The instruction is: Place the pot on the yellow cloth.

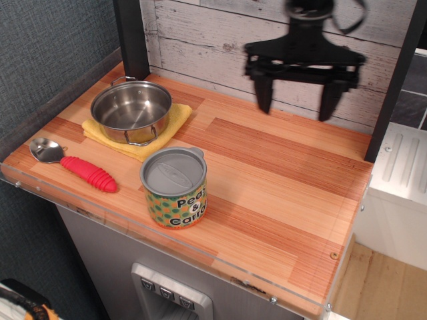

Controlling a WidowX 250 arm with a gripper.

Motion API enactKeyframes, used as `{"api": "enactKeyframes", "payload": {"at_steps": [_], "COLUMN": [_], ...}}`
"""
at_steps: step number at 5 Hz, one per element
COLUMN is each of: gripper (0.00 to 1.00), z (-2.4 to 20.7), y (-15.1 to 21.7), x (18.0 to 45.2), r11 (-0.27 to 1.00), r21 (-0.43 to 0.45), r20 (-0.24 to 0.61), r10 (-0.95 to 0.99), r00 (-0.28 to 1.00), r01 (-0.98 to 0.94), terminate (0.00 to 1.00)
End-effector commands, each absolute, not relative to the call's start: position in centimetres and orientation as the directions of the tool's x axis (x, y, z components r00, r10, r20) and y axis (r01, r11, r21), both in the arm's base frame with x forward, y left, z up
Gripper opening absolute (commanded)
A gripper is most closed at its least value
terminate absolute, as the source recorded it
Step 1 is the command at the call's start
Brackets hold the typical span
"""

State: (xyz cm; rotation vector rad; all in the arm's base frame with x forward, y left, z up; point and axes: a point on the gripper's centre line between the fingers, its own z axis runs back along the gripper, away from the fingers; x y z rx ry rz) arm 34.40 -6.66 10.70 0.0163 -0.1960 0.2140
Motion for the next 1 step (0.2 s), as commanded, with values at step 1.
{"api": "enactKeyframes", "payload": {"at_steps": [1], "gripper": [1.00], "z": [12.39], "y": [-6.05], "x": [33.81], "r11": [0.977], "r21": [-0.020], "r20": [0.232], "r10": [0.210], "r00": [0.950], "r01": [-0.211], "terminate": [1.00]}}
